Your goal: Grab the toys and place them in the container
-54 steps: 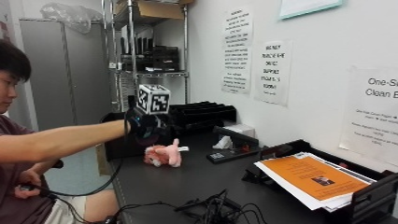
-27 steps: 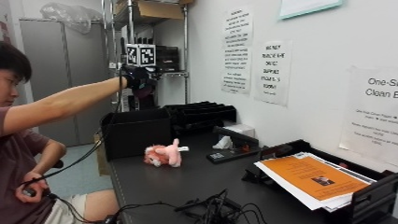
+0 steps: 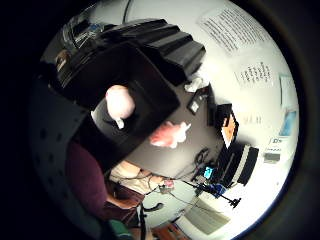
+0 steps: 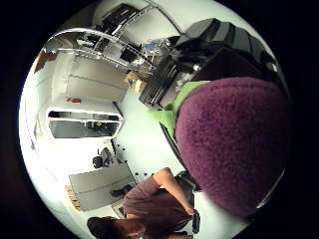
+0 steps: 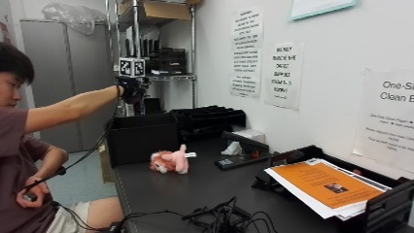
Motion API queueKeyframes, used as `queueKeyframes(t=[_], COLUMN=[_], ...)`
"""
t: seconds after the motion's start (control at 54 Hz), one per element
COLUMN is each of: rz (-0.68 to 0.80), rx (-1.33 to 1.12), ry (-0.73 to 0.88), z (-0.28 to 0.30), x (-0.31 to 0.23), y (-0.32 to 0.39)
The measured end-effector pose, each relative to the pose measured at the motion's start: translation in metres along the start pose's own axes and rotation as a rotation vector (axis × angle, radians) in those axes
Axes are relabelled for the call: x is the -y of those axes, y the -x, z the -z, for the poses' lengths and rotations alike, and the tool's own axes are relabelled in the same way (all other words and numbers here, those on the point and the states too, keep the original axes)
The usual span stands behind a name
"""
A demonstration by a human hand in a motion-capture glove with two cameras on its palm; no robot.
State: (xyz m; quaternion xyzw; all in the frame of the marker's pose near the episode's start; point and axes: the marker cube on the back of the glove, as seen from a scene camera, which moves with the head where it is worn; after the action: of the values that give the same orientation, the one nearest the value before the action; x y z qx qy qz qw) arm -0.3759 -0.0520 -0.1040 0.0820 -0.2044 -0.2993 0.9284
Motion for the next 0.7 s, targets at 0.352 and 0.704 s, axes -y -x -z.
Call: queueKeyframes(t=[0.352, 0.704], rz=[-0.179, -0.216], rx=[-0.037, -0.115], ry=[0.308, 0.306], z=[-0.050, -0.007], x=[-0.002, -0.025], y=[0.005, -0.045])
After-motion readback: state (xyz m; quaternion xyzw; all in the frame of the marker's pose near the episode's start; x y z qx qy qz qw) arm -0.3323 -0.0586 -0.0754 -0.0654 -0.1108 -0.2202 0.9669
